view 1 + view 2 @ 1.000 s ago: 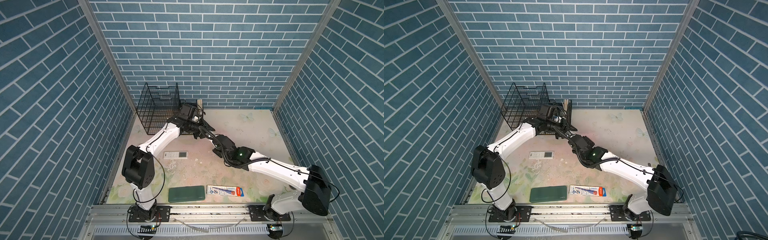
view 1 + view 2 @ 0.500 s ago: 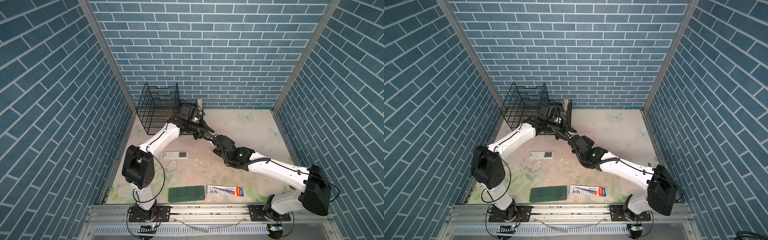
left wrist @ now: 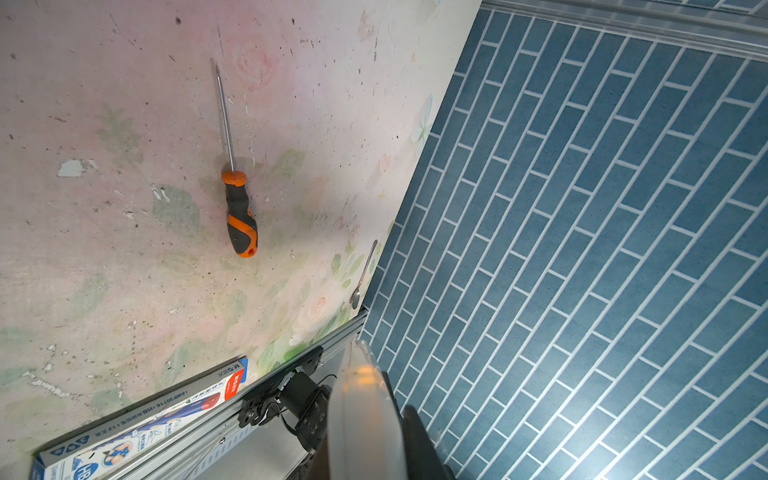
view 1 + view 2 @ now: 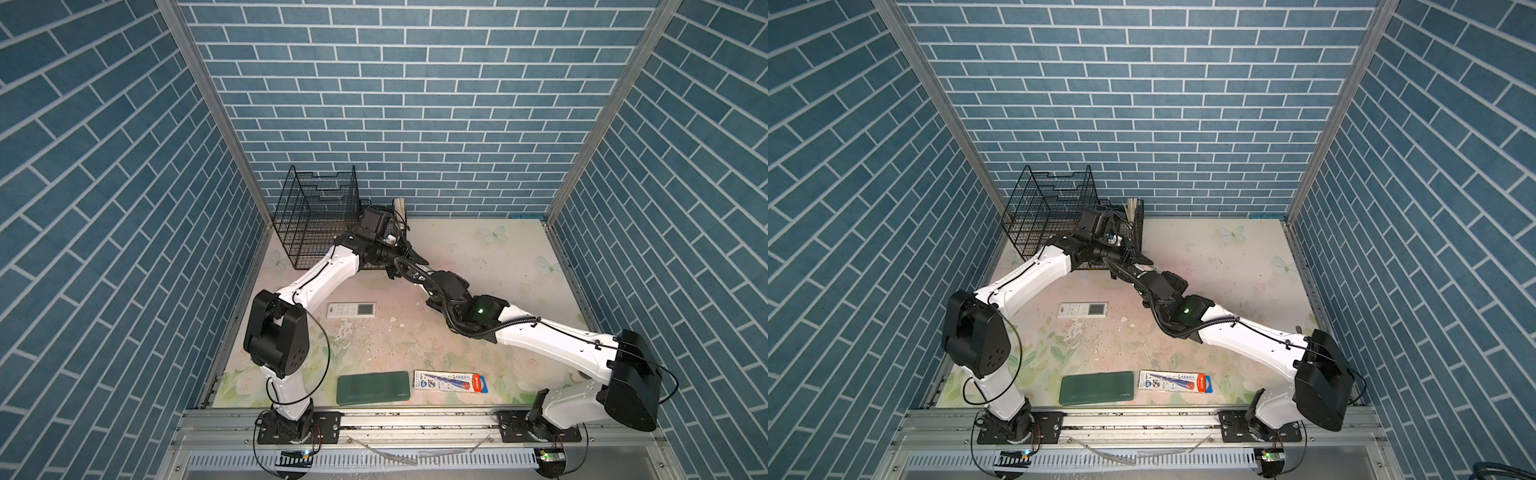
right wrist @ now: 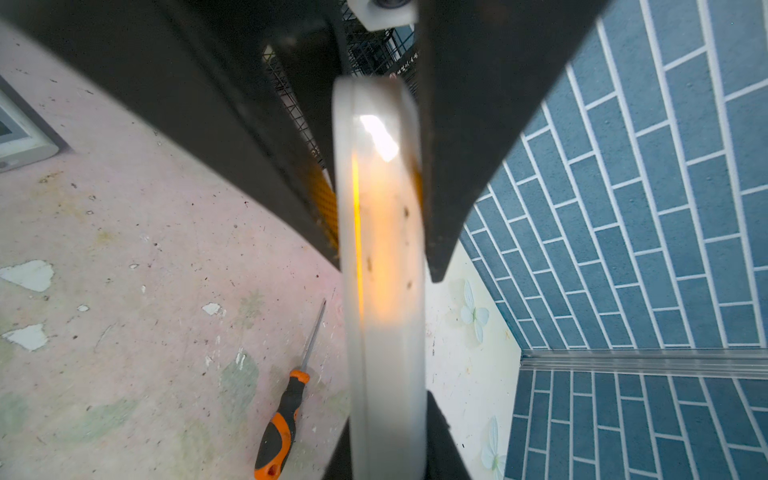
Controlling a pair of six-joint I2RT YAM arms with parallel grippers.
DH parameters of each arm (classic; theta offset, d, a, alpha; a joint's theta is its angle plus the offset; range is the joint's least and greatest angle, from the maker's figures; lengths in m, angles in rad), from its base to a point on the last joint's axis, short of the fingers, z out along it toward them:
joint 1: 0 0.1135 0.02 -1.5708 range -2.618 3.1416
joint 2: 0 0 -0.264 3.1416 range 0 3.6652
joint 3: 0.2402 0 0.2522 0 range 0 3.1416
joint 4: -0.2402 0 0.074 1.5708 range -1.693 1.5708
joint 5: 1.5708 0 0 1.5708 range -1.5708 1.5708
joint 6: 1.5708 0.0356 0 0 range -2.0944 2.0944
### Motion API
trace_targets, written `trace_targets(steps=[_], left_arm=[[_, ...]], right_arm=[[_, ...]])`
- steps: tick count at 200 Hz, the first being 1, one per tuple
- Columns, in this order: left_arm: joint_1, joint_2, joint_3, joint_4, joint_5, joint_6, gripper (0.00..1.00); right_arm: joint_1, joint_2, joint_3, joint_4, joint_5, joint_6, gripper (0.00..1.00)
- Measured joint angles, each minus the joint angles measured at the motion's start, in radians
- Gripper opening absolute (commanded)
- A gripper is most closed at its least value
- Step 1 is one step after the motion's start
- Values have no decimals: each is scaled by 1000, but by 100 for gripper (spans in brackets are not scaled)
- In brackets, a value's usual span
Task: Unload the batteries from the remote control
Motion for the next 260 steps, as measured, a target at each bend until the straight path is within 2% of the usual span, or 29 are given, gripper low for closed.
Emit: trace_targets(steps=[36, 103, 129, 159, 176, 198, 236, 260], left_arm=[[-2, 0, 0, 16, 16, -2, 0], [5, 13, 2, 107, 14, 6, 0], [11, 20, 2, 133, 5, 2, 0], [16, 26, -2, 211, -18, -3, 0], [16, 23, -31, 289, -43, 3, 0], [12, 3, -146, 431, -92, 4, 0], [-9, -8, -392, 796, -173, -72, 0], [-31, -8, -481, 1006, -209, -130, 0]], right_arm=[[1, -25, -18, 21, 11, -15, 25], [6, -95, -19, 77, -7, 47, 50], [7, -135, -20, 68, -29, 74, 53], [6, -223, -24, -1, -92, 167, 56], [0, -274, -24, -50, -116, 254, 56], [-40, -311, -23, -116, -160, 388, 54], [-170, -315, 13, -253, -253, 612, 53], [-236, -309, 89, -315, -319, 725, 53]])
